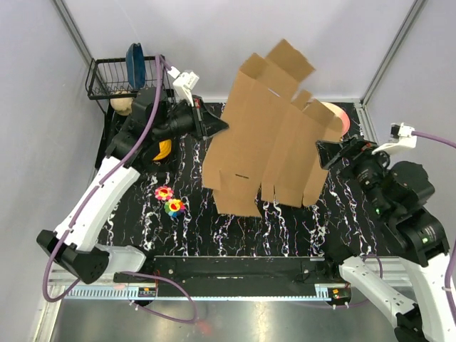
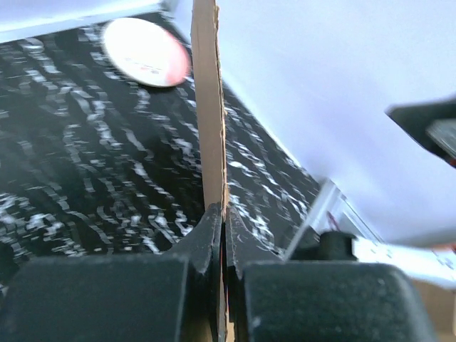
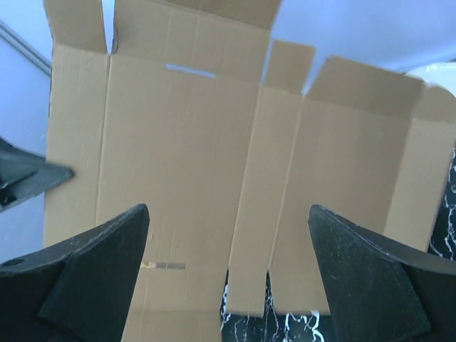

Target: Fold the paper box

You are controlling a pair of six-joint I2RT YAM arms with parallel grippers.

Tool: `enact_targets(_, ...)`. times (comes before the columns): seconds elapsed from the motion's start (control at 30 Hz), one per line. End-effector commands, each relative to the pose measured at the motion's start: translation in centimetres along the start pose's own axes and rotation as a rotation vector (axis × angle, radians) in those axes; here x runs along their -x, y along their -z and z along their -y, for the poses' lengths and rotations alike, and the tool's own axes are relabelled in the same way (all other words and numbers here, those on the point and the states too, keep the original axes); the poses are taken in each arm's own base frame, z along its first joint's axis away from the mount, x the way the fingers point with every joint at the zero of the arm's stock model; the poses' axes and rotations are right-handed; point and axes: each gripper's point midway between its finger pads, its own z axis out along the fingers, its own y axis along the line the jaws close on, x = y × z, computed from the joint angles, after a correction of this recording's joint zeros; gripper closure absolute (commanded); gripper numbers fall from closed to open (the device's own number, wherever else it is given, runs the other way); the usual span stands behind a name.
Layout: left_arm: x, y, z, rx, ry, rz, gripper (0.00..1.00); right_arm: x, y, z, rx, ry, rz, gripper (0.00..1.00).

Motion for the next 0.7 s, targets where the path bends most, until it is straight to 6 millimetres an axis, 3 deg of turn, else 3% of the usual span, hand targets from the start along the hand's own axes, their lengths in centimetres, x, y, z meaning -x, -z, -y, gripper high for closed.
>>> enact_targets(0.0,0.7,4.6,9.4,-0.327,-0.075,-0.02,1.0,2.4,2.0,0.8,-0.059,0.041,0.049,0.0)
enact_targets(0.2,1.3,8.8,13.7,-0.495,-0.144,0.009,0.99,7.6,6.4,-1.4,0.021,0.021,0.177,0.0)
enact_targets(0.3,1.2,7.9,13.5,-0.52,-0.121,-0.025,0.96,8.1,7.3,-2.3,0.061,0.013,0.175,0.0)
enact_targets(0.37,0.9,5.9,12.0,-0.492,-0.067,-0.064,0.96,7.8,7.4,-2.5,0.08,0.007,0.165,0.0)
enact_targets(0.4,0.3,3.2,9.8,-0.461,-0.017,-0.11,0.96,7.4,7.2,-2.5,0.081,0.008,0.153,0.0)
enact_targets(0.47,-0.8,0.4,7.5,-0.428,0.042,-0.174,0.95,6.7,7.0,-2.0,0.069,0.013,0.139,0.0)
enact_targets(0.5,-2.1,-2.4,4.9,-0.389,0.092,-0.229,0.95,5.6,6.4,-1.5,0.052,0.012,0.115,0.0)
enact_targets(0.57,-3.1,-5.1,2.3,-0.352,0.119,-0.263,0.94,4.6,6.0,-1.1,0.046,0.01,0.096,0.0)
enact_targets(0.67,-4.9,-11.0,-3.5,-0.285,0.201,-0.307,0.92,2.3,4.8,-0.3,0.03,0.007,0.046,0.0)
